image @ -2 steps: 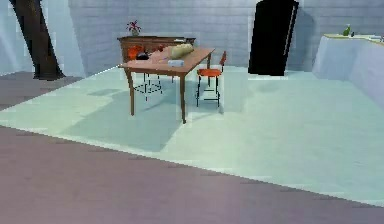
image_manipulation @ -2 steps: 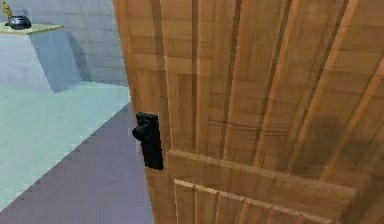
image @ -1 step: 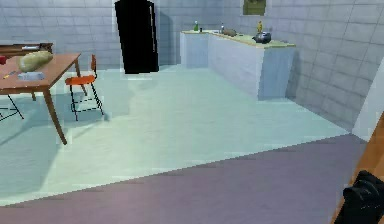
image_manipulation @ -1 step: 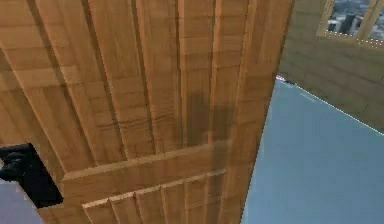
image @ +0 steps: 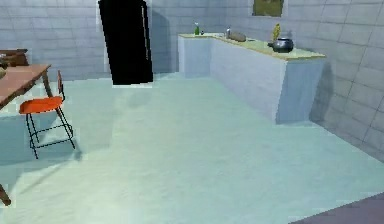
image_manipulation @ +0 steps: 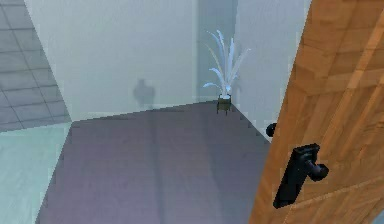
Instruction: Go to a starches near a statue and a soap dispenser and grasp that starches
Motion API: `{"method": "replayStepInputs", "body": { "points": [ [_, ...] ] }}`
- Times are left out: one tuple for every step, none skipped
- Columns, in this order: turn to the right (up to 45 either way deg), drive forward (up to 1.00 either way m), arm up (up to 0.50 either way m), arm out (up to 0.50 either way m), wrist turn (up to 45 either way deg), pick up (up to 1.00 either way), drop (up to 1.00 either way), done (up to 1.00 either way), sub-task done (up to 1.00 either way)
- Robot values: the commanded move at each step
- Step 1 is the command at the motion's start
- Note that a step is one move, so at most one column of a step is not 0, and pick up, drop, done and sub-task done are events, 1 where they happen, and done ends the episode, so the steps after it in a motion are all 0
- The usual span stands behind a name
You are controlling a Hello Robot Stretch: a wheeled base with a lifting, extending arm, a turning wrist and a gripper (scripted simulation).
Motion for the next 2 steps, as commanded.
{"method": "replayStepInputs", "body": {
  "points": [
    [15.0,0.00,0.00,0.00,0.0,0.00,0.00,0.00,0.00],
    [0.0,1.00,0.00,0.00,0.0,0.00,0.00,0.00,0.00]
  ]
}}
